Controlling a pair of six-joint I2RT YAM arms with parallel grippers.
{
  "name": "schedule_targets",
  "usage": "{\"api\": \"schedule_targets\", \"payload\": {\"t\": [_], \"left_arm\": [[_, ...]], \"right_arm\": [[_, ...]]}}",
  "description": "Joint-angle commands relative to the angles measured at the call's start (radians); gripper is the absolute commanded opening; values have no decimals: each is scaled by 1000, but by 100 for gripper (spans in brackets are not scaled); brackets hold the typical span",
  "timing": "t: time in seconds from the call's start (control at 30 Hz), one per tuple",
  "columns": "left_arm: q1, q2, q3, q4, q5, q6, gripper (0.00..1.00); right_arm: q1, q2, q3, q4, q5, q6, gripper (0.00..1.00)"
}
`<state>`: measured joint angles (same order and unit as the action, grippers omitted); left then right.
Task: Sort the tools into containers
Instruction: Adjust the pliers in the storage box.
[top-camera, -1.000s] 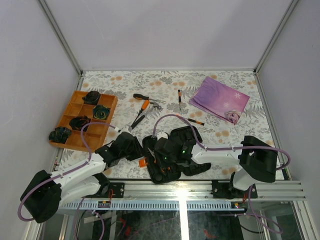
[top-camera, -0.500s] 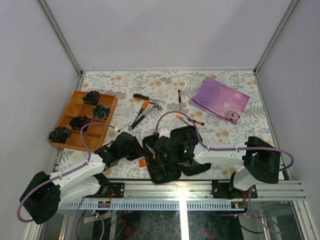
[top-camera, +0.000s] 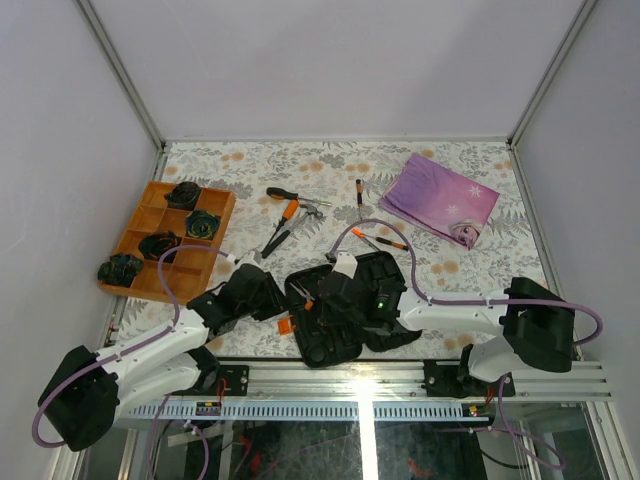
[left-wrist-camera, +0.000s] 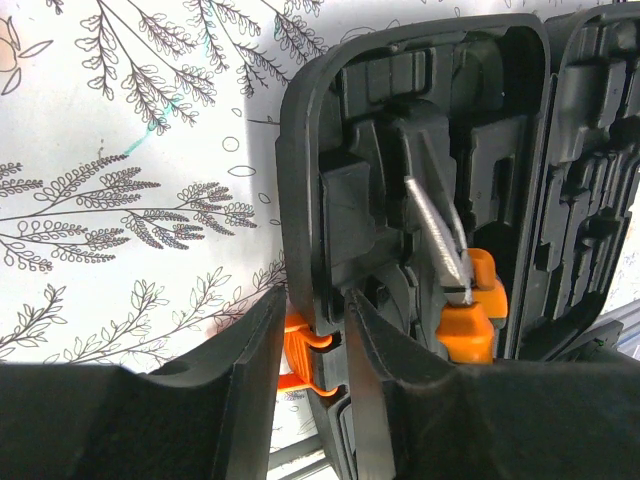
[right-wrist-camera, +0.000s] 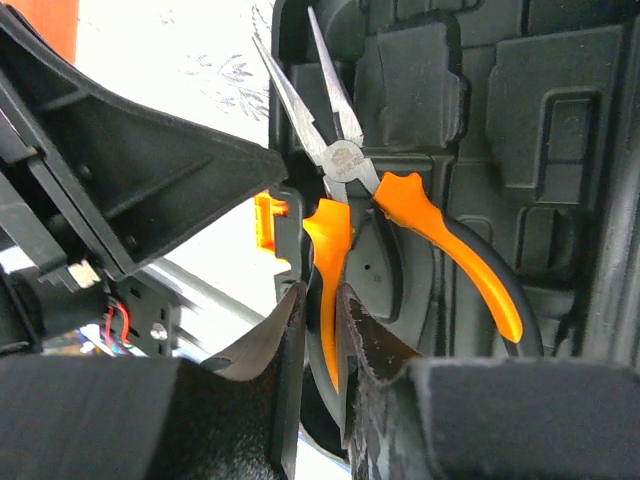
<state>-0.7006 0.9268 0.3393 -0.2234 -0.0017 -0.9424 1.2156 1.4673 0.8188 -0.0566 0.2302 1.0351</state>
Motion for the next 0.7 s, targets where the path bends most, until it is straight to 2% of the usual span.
{"api": "schedule_targets", "payload": {"t": [0.0, 0.2, 0.33, 0.5, 0.67], "left_arm": [[-7, -13, -9, 4, -13, -6, 29], [-7, -23, -9, -5, -18, -4, 29], [-7, -23, -8, -5, -16, -4, 28], [-8, -19, -10, -1, -17, -4, 29], [-7, -12, -10, 2, -15, -2, 28]], "right_arm": [[2, 2, -2, 135, 37, 145, 0], [4, 66, 30, 137, -12, 187, 0], [3, 99, 41, 130, -29, 194, 5], [4, 85, 40, 128, -29, 166, 27], [4, 39, 54, 54, 30, 61, 35]]}}
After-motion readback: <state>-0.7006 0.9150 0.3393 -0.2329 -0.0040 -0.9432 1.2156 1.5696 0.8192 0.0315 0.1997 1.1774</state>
